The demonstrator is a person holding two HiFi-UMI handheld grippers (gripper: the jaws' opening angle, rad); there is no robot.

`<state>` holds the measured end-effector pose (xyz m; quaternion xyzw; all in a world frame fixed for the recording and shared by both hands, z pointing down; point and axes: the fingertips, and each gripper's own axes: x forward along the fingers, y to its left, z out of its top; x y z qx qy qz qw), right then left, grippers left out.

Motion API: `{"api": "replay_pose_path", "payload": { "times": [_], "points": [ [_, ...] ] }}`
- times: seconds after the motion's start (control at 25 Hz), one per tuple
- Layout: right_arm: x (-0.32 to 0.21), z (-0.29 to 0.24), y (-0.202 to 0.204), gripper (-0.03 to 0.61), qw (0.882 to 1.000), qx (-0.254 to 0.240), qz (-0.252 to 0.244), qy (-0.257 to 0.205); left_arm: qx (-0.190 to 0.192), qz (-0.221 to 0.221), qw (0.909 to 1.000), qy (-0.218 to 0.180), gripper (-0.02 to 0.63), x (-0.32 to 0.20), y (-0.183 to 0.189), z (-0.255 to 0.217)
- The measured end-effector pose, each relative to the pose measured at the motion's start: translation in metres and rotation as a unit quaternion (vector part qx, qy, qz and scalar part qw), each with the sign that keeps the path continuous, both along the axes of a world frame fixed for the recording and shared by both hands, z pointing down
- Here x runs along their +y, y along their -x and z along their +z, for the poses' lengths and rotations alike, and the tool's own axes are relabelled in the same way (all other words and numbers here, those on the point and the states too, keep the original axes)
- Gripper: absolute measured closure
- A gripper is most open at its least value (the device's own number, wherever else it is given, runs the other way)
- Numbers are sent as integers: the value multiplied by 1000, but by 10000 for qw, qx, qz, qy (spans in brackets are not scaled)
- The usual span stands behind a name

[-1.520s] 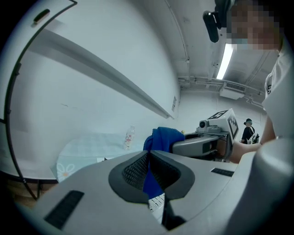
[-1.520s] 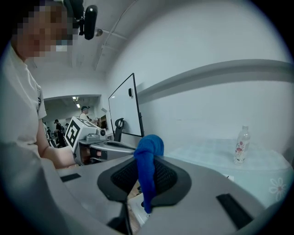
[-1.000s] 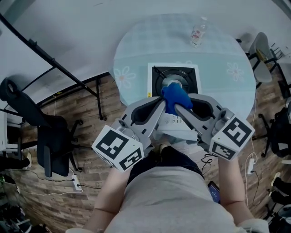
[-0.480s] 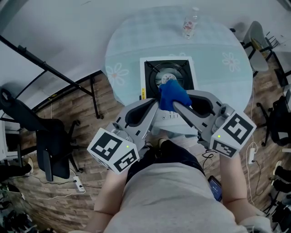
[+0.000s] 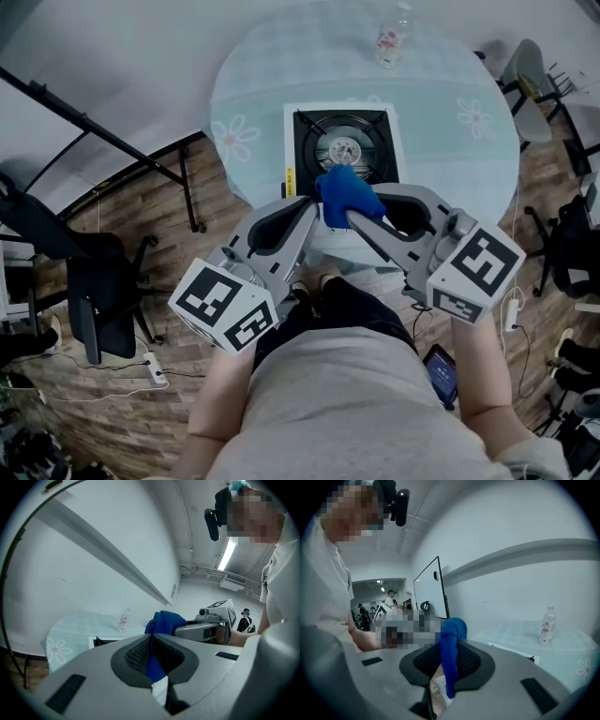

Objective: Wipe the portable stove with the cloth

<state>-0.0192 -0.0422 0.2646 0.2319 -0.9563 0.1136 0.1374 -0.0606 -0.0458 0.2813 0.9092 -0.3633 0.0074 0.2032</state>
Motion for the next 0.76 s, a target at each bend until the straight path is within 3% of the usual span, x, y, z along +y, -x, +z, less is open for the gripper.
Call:
{"api": "replay_pose_path", "payload": {
  "times": [0.76],
  "points": [
    [6,1,3,499,9995,207,-244,-65,-24,-339,9993,146,586,18,17,10]
  ]
}}
